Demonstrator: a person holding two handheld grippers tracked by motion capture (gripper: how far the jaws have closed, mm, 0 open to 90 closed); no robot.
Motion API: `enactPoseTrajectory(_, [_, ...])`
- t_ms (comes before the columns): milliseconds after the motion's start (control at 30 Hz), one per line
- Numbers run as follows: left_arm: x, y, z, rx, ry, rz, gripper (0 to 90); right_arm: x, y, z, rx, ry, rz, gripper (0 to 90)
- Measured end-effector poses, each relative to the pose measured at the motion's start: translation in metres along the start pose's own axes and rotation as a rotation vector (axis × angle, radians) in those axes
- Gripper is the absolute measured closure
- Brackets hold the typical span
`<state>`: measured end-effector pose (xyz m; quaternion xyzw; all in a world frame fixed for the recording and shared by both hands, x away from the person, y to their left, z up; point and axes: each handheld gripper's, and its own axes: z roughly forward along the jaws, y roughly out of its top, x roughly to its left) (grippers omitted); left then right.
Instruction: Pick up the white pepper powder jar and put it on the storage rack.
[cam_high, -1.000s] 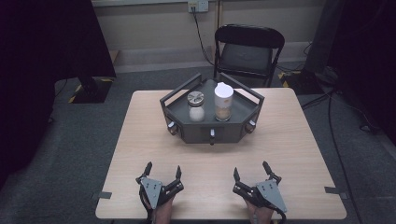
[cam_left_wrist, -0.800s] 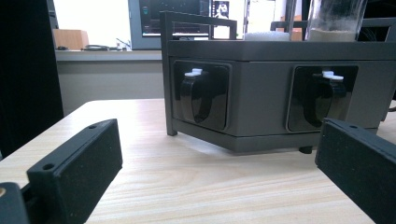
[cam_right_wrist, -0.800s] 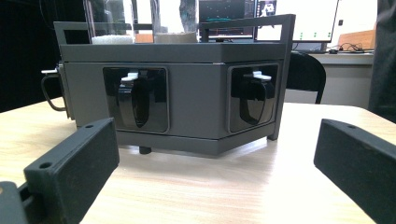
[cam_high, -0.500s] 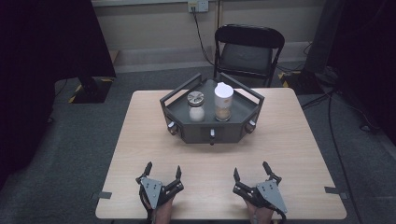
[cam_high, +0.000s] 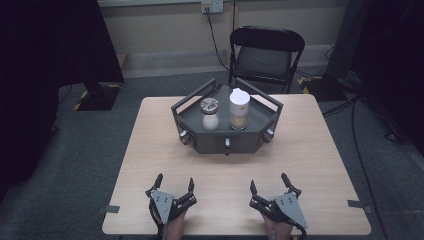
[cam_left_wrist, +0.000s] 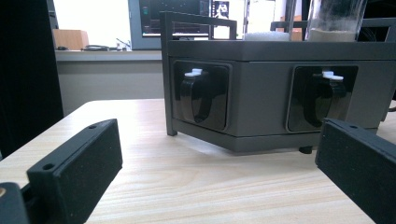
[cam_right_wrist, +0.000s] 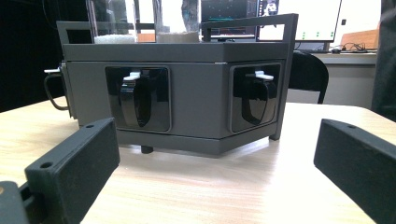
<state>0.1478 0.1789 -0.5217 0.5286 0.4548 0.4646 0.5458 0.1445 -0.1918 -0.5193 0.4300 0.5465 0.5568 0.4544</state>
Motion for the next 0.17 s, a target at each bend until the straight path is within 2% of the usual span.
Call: enactPoseTrajectory(167, [-0.0001,0.0001,0.0,0.0,0.0,-0.001,0.1,0.0,0.0001,0.0001,0.0,-0.001,0.0,0.0])
